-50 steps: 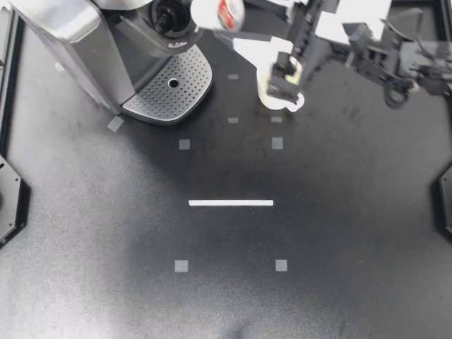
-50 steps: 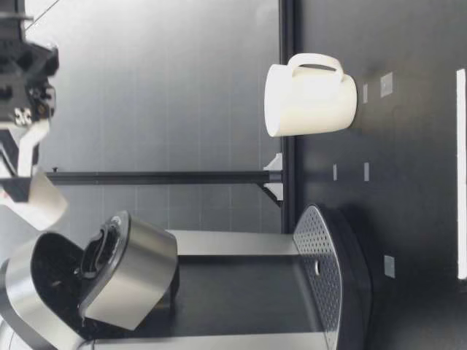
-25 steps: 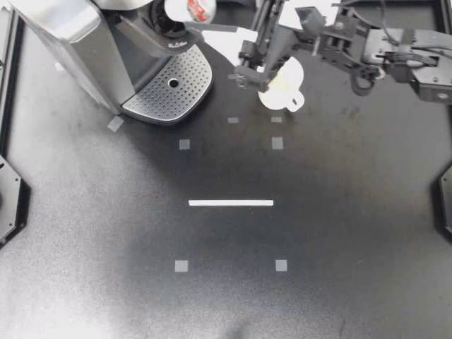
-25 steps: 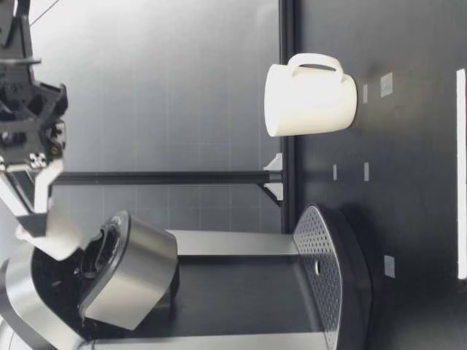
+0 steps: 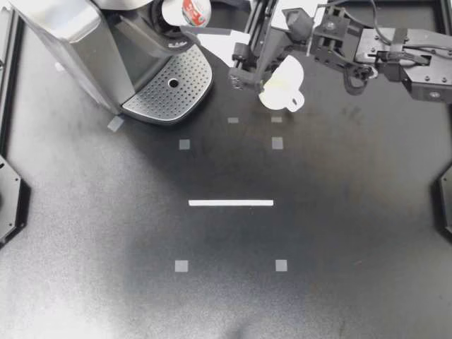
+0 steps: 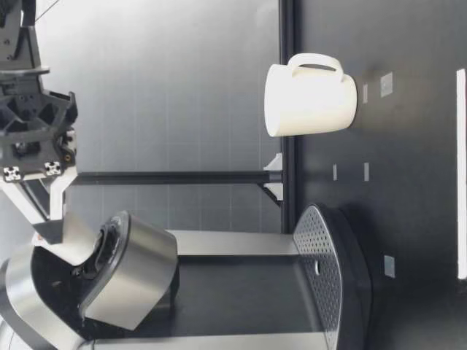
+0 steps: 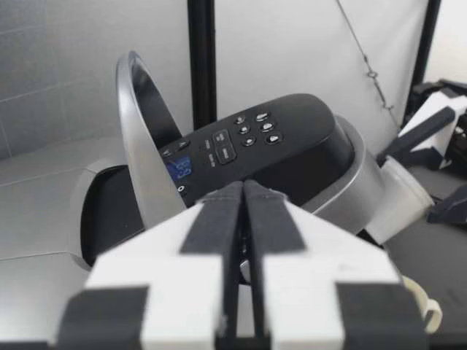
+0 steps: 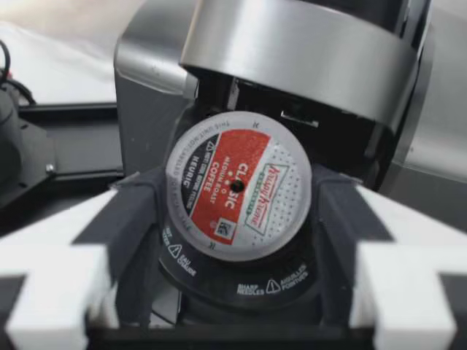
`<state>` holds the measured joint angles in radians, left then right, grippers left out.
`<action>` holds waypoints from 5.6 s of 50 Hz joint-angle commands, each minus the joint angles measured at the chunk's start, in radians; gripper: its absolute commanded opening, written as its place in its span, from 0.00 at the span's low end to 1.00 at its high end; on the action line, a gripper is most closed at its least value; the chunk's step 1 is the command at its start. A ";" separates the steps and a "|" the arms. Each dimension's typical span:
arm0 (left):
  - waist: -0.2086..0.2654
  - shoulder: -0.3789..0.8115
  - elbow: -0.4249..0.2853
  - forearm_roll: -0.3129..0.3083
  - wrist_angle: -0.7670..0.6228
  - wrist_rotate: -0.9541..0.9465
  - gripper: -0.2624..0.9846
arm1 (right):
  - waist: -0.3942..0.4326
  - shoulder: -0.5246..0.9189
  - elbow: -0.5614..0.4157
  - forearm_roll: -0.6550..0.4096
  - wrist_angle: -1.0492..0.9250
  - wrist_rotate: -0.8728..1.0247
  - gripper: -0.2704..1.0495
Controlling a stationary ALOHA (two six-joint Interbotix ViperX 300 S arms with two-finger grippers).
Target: Place the coffee capsule inside the capsule container, then place the cup onto the center of the cup tray.
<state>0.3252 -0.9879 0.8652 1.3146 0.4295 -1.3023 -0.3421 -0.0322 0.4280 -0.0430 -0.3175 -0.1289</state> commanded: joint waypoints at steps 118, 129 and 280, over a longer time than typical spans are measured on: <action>0.002 0.023 -0.060 0.041 0.127 -0.006 0.25 | 0.066 -0.181 0.107 0.009 -0.069 -0.055 0.86; 0.003 0.063 -0.101 0.147 0.253 -0.054 0.25 | 0.109 -0.321 0.230 0.037 -0.135 -0.040 0.81; -0.074 0.581 -0.262 0.138 -0.057 -0.430 0.25 | 0.153 -0.515 0.517 0.035 -0.391 -0.028 0.49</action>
<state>0.2654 -0.4050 0.6335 1.4542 0.3590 -1.7334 -0.1933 -0.5323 0.9526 -0.0077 -0.6980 -0.1580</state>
